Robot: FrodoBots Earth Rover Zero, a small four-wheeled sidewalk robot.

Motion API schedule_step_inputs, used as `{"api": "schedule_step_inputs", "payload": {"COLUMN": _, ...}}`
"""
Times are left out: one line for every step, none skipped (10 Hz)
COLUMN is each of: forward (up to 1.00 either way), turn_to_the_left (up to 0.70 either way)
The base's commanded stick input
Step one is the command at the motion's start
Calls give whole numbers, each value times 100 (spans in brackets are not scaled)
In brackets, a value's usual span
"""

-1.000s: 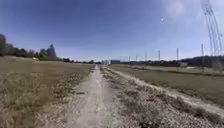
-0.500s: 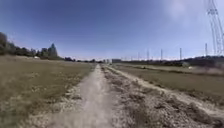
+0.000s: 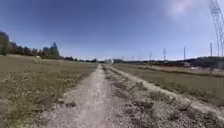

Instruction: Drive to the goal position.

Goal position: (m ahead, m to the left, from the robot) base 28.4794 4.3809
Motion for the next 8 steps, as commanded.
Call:
{"api": "schedule_step_inputs", "payload": {"forward": 70, "turn_to_the_left": 0}}
{"api": "schedule_step_inputs", "payload": {"forward": 70, "turn_to_the_left": 0}}
{"api": "schedule_step_inputs", "payload": {"forward": 70, "turn_to_the_left": 0}}
{"api": "schedule_step_inputs", "payload": {"forward": 70, "turn_to_the_left": 0}}
{"api": "schedule_step_inputs", "payload": {"forward": 70, "turn_to_the_left": 0}}
{"api": "schedule_step_inputs", "payload": {"forward": 70, "turn_to_the_left": 0}}
{"api": "schedule_step_inputs", "payload": {"forward": 70, "turn_to_the_left": 0}}
{"api": "schedule_step_inputs", "payload": {"forward": 70, "turn_to_the_left": 0}}
